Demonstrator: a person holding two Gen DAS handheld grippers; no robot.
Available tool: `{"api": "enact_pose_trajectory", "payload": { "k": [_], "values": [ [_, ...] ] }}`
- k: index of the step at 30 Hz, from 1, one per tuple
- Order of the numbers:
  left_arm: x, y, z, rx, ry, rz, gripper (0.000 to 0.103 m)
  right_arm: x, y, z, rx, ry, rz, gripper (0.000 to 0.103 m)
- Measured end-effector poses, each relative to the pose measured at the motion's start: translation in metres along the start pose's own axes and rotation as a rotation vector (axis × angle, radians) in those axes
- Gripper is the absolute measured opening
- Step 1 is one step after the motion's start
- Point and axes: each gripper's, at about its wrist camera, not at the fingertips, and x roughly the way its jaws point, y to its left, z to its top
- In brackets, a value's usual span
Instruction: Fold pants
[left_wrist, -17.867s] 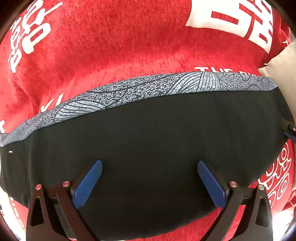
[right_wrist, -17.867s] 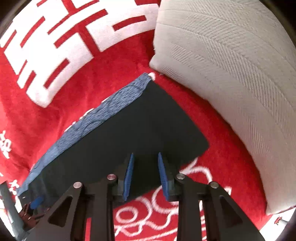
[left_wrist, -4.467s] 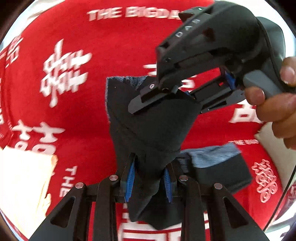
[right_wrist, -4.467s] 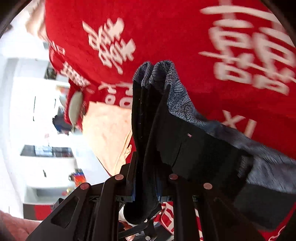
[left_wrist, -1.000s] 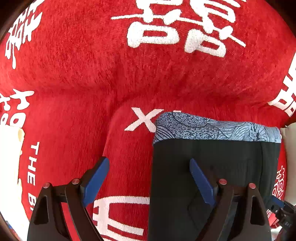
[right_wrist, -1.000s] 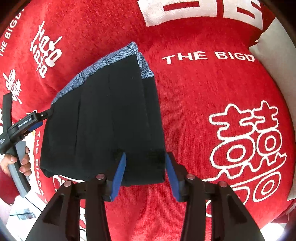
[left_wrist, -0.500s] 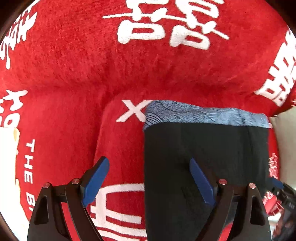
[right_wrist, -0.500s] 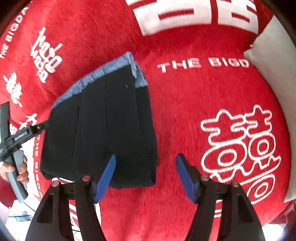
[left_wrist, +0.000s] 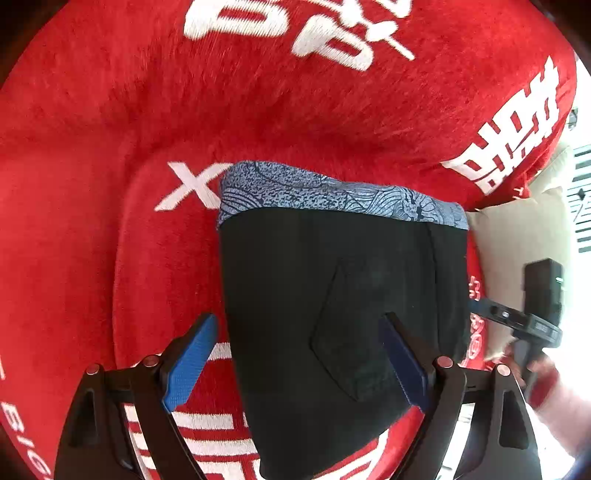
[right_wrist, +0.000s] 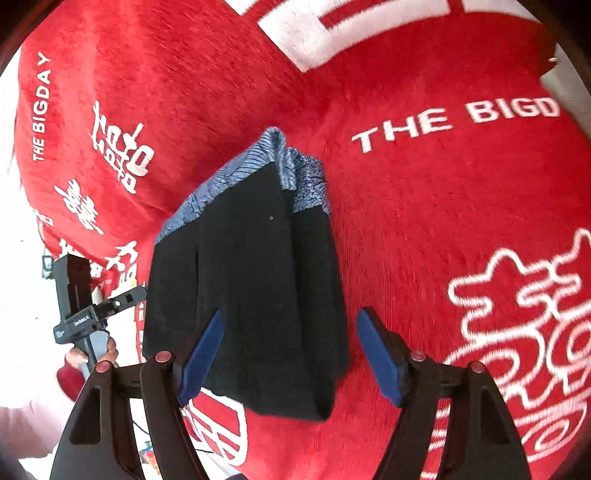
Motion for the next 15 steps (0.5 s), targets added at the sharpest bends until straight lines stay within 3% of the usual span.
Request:
{"api": "enact_pose_trajectory", "payload": {
  "k": [5,12,15],
  "values": [
    [0.018,0.018,0.010,-0.026,0.083,-0.102,0.089,0.019,-0.019,0.014,0.012,0.068,0.100,0.077],
    [0.043,0.023,0.016,-0.019,0.137,-0.146,0.089,0.044,-0.031,0.030,0.040,0.124,0.251,0.077],
    [0.048,0.021,0.016,-0.015,0.138,-0.155,0.089,0.051,-0.027,0.034,0.020,0.134,0.263,0.077]
  ]
}}
